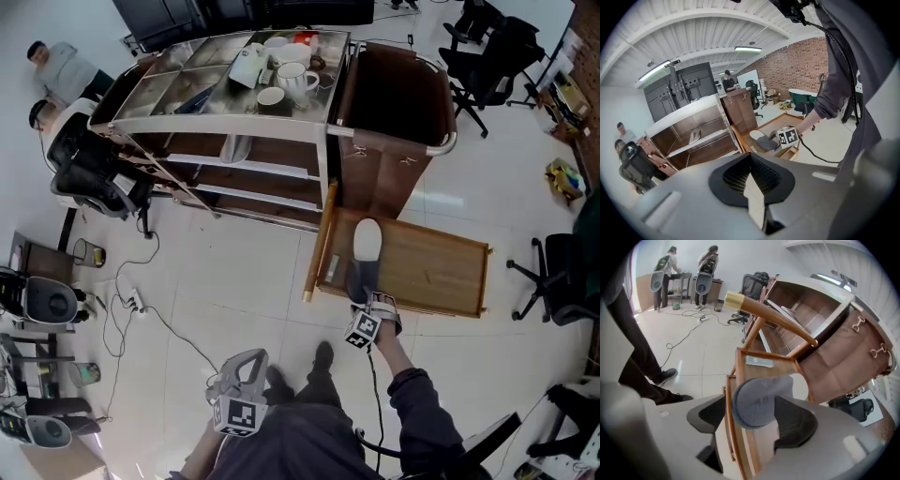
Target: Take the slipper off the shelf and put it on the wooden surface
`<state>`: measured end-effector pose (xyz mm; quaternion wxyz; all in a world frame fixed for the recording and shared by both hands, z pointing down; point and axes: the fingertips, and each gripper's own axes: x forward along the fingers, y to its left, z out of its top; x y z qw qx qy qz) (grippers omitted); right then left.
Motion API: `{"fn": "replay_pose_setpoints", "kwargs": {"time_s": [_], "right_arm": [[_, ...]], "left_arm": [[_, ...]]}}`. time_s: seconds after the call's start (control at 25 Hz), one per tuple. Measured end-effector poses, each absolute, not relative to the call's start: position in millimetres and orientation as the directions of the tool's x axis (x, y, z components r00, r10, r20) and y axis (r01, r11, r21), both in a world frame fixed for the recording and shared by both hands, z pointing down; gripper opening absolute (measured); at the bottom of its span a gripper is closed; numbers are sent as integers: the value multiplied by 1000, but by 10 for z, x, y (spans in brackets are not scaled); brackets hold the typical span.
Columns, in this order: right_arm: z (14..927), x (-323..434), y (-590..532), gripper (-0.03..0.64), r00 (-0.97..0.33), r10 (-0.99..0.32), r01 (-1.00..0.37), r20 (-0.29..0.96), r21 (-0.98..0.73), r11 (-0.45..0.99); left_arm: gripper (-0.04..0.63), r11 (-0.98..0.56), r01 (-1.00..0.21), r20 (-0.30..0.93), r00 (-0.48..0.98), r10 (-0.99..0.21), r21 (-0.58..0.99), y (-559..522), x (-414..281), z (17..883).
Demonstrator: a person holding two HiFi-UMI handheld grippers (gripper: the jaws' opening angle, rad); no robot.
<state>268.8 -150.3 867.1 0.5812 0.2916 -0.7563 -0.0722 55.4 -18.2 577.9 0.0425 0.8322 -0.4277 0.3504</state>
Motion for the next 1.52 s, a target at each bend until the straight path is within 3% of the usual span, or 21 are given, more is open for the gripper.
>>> {"fn": "replay_pose_setpoints", "kwargs": {"time_s": [0.16, 0.32, 0.4, 0.52, 0.8, 1.12, 1.52], "right_arm": [[8278, 2742, -1362, 305, -158, -608, -455, 778, 489, 744], [7867, 2602, -990, 183, -203, -678, -498, 706, 522, 693], [7656, 2511, -719, 55, -228, -717, -526, 659, 536, 660], [7385, 2382, -283, 3, -247, -750, -583, 614, 524, 621], [6932, 1921, 1187, 2, -289, -764, -646, 577, 472, 600], [6367, 1735, 2863, 3, -203, -833, -739, 515, 477, 476], [6215, 1716, 3856, 3, -142, -840, -751, 524, 496, 437]], "left_arm": [[15, -638, -735, 613, 401, -681, -228, -61, 609, 5775], [17, -637, -736, 593, 413, -691, -229, 178, 589, 5772], [17, -642, -733, 585, 426, -690, -225, 365, 592, 5787], [16, -651, -724, 557, 452, -697, -228, 644, 596, 5794], [15, -675, -699, 473, 524, -709, -237, 1724, 416, 5626], [16, -702, -679, 421, 585, -693, -213, 3212, 170, 5570], [16, -721, -658, 385, 621, -683, -218, 3918, 156, 5550]]}}
